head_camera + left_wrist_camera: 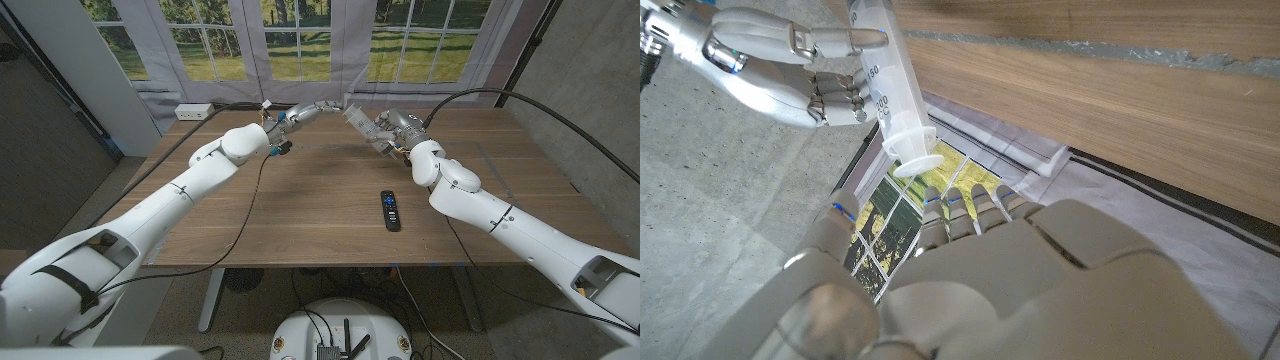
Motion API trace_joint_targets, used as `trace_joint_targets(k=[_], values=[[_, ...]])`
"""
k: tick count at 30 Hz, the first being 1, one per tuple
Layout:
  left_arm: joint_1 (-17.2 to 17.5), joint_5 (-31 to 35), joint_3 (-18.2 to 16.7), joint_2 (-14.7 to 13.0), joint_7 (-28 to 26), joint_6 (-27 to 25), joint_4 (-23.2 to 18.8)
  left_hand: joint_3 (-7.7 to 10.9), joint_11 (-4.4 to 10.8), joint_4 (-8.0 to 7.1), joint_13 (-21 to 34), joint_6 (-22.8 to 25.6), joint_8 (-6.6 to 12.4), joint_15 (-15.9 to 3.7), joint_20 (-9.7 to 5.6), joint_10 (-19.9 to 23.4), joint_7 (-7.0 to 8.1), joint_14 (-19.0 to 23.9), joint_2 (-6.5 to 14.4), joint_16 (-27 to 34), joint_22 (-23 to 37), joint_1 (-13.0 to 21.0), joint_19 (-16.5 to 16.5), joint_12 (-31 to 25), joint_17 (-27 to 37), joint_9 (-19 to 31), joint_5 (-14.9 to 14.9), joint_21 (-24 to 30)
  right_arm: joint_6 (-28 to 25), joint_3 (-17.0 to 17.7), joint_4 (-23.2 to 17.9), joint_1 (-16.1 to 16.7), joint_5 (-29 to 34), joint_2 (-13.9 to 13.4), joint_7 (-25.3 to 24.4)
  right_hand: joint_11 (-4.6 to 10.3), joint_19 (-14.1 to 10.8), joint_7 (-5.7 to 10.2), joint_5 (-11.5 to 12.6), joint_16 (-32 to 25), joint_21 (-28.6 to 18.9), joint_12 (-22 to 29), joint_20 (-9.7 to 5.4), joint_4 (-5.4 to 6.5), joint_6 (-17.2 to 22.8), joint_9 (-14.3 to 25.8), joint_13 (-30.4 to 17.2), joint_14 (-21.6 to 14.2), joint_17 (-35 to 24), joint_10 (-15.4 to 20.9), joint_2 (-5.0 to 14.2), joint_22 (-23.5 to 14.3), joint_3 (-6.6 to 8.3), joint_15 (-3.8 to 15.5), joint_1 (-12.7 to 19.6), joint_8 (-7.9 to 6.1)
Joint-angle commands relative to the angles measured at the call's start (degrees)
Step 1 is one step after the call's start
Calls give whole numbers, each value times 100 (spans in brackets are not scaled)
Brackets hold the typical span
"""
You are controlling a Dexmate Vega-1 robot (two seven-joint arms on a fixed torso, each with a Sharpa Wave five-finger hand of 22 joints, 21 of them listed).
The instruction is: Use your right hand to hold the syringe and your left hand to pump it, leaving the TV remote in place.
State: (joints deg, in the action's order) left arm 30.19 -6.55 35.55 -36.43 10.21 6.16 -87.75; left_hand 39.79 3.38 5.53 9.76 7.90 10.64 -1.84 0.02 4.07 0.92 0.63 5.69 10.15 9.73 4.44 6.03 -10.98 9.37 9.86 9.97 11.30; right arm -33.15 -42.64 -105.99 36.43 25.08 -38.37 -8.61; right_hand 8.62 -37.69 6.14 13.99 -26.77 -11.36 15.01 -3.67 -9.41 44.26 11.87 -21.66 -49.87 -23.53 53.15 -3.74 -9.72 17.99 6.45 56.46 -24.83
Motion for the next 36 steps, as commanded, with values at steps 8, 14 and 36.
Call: trace_joint_targets(k=[8,14,36], values=[[528,-394,-497,-68,-710,-55,-193,32,-11,14,27,51,-17,-399,11,30,17,14,361,-14,21,-35,-87,12,3,12,1,44,82,67,50,49,-199,15,-59,265,-51,436,42,20,-4,-25,-405,14,491,21,-29,-18,-18,306,853,-13,-23,708,803,-33],[820,-676,-742,-73,-1021,-29,-243,26,-34,16,27,55,-17,-390,-2,6,22,-6,364,-17,20,-33,-141,21,5,13,0,55,54,41,23,26,-197,-32,2,266,-52,431,42,40,-5,-33,-400,23,495,23,-37,-14,-28,311,855,-13,-36,707,779,-28],[1545,-1993,-1285,218,-1430,160,91,-5,-40,-6,28,1,-38,-350,-30,-103,36,-124,395,-29,17,-35,-321,48,17,16,-1,78,-11,-155,-91,-171,-66,-137,317,262,-56,428,45,107,-6,-74,-379,25,498,29,-57,21,-54,286,849,-13,-64,694,742,-11]])
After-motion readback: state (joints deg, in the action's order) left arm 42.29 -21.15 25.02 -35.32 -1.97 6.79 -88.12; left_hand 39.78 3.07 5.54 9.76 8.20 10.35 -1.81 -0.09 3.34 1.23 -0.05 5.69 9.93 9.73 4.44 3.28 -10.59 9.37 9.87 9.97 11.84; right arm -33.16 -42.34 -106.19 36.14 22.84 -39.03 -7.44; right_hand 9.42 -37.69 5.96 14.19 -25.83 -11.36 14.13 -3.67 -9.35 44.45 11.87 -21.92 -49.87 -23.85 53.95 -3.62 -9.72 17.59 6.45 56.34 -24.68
